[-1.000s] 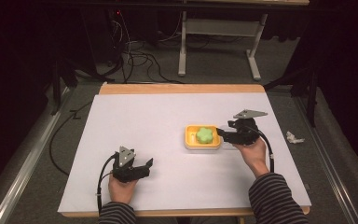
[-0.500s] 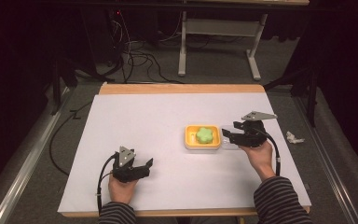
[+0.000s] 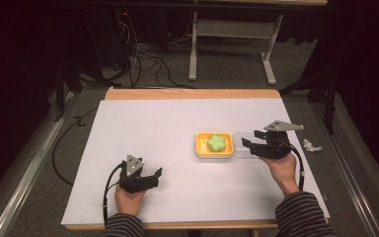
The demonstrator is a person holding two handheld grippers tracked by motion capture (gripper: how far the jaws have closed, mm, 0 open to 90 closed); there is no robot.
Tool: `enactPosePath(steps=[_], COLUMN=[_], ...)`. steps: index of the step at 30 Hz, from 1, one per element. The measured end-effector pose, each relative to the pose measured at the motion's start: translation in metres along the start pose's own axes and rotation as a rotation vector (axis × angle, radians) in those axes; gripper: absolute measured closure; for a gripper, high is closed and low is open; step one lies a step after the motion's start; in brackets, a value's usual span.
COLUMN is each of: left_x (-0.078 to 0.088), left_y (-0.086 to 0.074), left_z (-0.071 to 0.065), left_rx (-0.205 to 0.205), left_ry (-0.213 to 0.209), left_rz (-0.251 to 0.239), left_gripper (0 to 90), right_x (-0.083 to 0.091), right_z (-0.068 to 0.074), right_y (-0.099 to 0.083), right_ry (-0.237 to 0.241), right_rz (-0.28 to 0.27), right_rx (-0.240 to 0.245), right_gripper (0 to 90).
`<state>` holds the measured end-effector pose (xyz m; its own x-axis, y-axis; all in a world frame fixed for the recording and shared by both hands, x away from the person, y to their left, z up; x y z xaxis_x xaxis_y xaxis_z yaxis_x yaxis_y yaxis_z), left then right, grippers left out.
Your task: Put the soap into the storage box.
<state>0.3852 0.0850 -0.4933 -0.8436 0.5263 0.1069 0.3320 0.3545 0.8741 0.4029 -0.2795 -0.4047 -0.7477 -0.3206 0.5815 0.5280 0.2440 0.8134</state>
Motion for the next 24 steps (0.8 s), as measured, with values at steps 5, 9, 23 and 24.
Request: enactPosePath(steps=[5,9,23,24], left_x=[0.0,0.0,-0.001,-0.001], left_y=[0.0,-0.001,-0.001,-0.001], left_z=[0.0,-0.001,-0.001,-0.001], left_rx=[-0.005,-0.003,-0.001,-0.001], left_ry=[-0.002,-0.001,0.001,0.001], left_rz=[0.002,0.001,0.003,0.003], left_gripper=[16.9,16.9,16.9,16.9], right_x=[0.007,0.015,0.034,0.035], right_z=[0.0,-0.003,-0.012,-0.012], right_y=[-0.003,-0.005,-0.018,-0.018], right_ry=[-0.001,-0.003,-0.006,-0.007], right_rz=[-0.012,-0.026,-0.055,-0.057], right_rx=[0.014,0.008,-0.015,-0.018], right_gripper=[39.6,39.5,39.0,39.0])
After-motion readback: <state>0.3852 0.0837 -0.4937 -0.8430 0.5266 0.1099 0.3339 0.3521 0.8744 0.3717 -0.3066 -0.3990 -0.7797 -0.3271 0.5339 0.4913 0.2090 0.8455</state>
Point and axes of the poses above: each handheld gripper's, and its own axes: x roughly backward along the jaws, y roughly out of its top, z roughly to its left, the point moved 3 cm from there along -x, roughly forward along the jaws, and after that the axes turned 6 degrees about -y, right-handed, at the moved point
